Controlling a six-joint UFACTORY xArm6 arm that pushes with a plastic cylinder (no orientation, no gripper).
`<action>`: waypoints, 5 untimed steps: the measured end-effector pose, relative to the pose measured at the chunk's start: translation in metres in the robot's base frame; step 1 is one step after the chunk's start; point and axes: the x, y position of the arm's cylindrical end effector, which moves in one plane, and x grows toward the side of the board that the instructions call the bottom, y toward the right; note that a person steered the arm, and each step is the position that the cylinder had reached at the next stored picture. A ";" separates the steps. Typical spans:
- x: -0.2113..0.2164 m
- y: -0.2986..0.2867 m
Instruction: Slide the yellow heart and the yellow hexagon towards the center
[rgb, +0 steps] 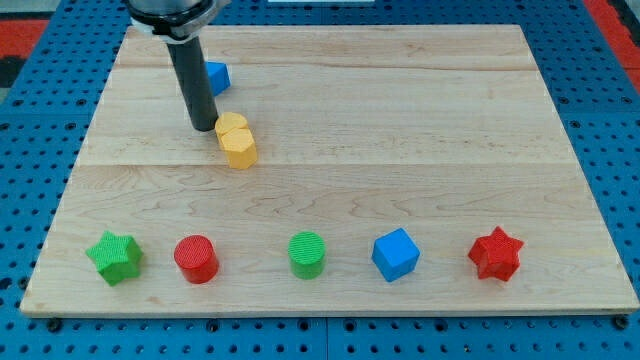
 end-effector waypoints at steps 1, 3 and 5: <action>0.015 0.018; 0.063 0.097; 0.063 0.095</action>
